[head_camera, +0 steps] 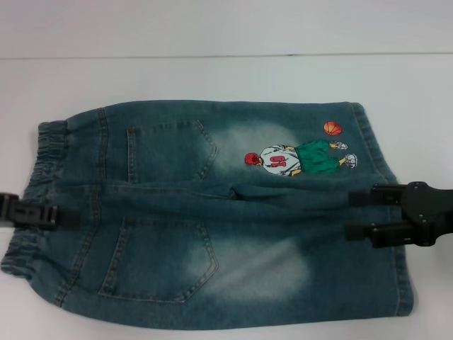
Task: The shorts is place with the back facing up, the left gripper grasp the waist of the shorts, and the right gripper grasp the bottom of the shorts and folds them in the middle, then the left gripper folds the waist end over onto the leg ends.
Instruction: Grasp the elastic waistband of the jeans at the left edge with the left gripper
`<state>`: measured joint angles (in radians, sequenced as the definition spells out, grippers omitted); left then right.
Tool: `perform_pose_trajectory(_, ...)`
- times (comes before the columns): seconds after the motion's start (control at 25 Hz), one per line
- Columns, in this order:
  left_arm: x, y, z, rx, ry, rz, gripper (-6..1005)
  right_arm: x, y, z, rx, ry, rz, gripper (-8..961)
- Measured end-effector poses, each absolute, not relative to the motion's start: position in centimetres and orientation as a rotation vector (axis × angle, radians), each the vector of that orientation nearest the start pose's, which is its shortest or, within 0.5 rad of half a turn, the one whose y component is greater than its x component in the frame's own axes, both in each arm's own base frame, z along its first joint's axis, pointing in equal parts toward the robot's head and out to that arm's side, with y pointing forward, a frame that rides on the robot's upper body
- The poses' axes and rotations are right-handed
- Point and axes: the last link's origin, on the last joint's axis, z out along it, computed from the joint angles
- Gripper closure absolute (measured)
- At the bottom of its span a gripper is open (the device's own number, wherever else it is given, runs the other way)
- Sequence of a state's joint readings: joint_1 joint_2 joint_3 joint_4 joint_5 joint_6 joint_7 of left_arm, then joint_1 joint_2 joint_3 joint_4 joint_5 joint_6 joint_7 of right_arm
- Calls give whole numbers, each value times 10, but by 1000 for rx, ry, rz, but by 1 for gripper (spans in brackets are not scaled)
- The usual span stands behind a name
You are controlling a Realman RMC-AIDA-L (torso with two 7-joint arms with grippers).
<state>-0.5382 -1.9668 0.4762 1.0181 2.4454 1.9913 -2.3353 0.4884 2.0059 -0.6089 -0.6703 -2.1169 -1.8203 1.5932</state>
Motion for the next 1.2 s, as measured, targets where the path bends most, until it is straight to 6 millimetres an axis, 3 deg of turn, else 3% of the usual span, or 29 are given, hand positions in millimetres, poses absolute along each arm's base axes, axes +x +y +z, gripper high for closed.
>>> perform_pose_trajectory(0.4,-302,322,113,-2107,-2006,66,251,280,295,30,-2858,914,723,40)
perform_pose_trajectory(0.72,-316,322,107,-1989,-2017,211,252,281,295,27,-2872,900,684,41)
perform_pose_trajectory(1.2,-331,321,95,-1940,-2036,262,253,279,299,20,-2891,890,644,41)
